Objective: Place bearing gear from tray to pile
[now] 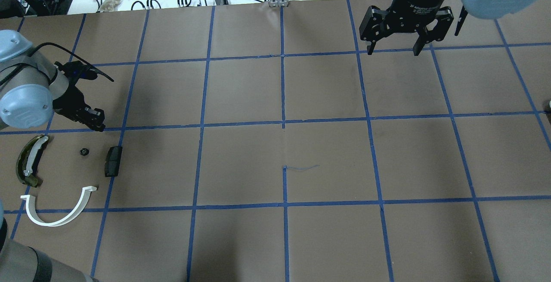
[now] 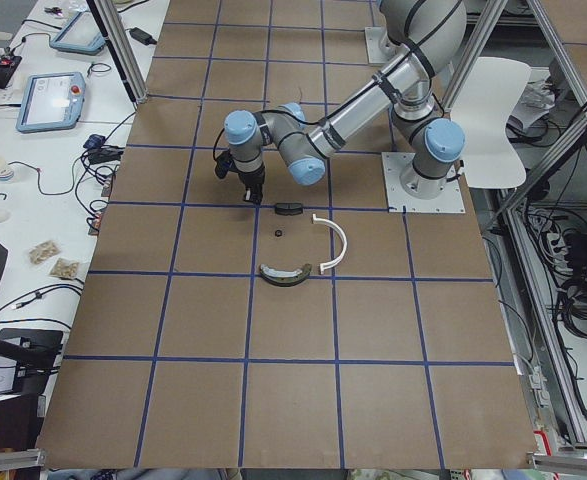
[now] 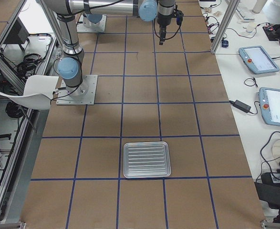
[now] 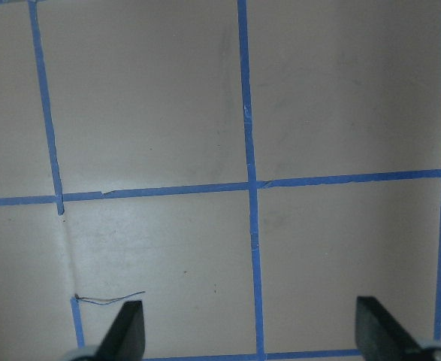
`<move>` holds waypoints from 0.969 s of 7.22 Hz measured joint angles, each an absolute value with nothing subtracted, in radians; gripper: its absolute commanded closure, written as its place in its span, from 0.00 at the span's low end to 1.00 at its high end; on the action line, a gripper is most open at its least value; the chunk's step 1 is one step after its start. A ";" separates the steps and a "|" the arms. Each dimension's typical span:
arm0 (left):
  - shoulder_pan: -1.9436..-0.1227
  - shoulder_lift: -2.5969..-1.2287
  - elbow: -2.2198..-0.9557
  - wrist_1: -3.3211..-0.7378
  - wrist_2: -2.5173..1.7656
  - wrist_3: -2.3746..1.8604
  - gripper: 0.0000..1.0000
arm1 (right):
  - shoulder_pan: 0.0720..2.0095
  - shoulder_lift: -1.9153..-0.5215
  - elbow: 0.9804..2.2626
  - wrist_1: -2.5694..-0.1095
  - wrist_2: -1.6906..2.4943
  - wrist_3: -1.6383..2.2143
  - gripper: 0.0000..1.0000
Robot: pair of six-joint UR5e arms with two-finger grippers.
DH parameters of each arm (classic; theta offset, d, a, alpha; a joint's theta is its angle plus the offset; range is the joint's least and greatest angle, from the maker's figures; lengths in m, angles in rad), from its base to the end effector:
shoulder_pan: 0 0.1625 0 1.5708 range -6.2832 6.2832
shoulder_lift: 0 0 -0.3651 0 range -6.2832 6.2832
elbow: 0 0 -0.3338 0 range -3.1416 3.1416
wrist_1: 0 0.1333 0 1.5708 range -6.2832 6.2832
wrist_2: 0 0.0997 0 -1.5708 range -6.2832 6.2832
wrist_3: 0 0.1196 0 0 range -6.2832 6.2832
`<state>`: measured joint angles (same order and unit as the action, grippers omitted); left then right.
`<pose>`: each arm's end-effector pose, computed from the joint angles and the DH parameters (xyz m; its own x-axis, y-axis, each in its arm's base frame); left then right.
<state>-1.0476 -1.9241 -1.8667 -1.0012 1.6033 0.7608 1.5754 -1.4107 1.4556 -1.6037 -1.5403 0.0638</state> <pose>0.1288 -0.4823 0.1762 -0.9714 0.2353 0.0314 0.2371 0.9682 0.0799 0.1392 -0.4893 0.3872 -0.9978 0.0595 -0.0297 0.0591 0.9982 0.0139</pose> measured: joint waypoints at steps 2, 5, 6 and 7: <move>-1.003 -1.924 -1.919 -0.987 1.604 0.787 0.90 | 1.575 -1.409 1.449 -1.606 -1.541 0.063 0.00; -0.994 -1.919 -1.946 -0.954 1.598 0.785 0.00 | 1.575 -1.411 1.447 -1.612 -1.542 0.057 0.00; -0.998 -1.903 -1.939 -0.961 1.596 0.778 0.00 | 1.575 -1.411 1.447 -1.611 -1.541 0.056 0.00; -1.023 -1.867 -1.925 -0.991 1.596 0.754 0.00 | 1.575 -1.411 1.448 -1.611 -1.541 0.055 0.00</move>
